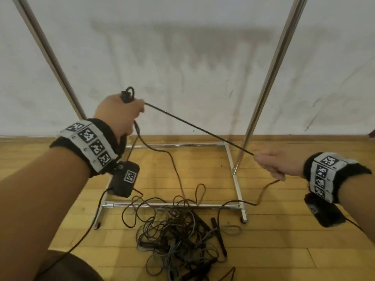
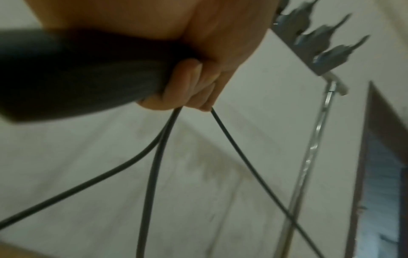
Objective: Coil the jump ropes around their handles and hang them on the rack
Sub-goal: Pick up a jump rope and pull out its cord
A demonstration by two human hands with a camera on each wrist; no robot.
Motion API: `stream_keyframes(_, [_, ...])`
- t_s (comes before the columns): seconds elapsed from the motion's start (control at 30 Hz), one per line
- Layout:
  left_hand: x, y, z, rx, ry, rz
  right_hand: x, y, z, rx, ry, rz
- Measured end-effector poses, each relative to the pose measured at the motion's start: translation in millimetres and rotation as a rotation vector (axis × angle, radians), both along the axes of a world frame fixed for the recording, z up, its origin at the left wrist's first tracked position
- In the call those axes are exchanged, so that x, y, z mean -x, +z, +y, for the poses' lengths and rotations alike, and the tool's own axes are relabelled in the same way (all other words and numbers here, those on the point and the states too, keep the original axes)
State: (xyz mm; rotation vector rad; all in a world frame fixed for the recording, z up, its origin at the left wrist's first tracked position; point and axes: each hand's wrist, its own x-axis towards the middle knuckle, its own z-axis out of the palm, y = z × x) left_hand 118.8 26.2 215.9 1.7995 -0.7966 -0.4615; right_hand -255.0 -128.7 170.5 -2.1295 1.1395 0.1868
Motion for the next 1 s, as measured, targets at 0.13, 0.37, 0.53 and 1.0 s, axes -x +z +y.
stream_keyframes(0.13, [-6.0,-21.4,5.6,-0.448,-0.144,-0.428,9.3,-10.8,-7.7,0.04,-0.057,0.187])
stream_keyframes(0.37, [68.4,-11.7,3.7,-0.311,-0.646,-0.286,-63.8,43.0,38.3,-0.083,0.143,-0.114])
stream_keyframes(0.53, [95.3,-2.4,-1.3,-0.292,-0.848,-0.165,-78.5,62.9,62.1,-0.248,0.132,-0.41])
stream_keyframes(1.0, [-27.8,-2.5,4.5,-0.143,0.233,-0.147,-3.1,-15.4,2.7,-0.127,0.004,0.049])
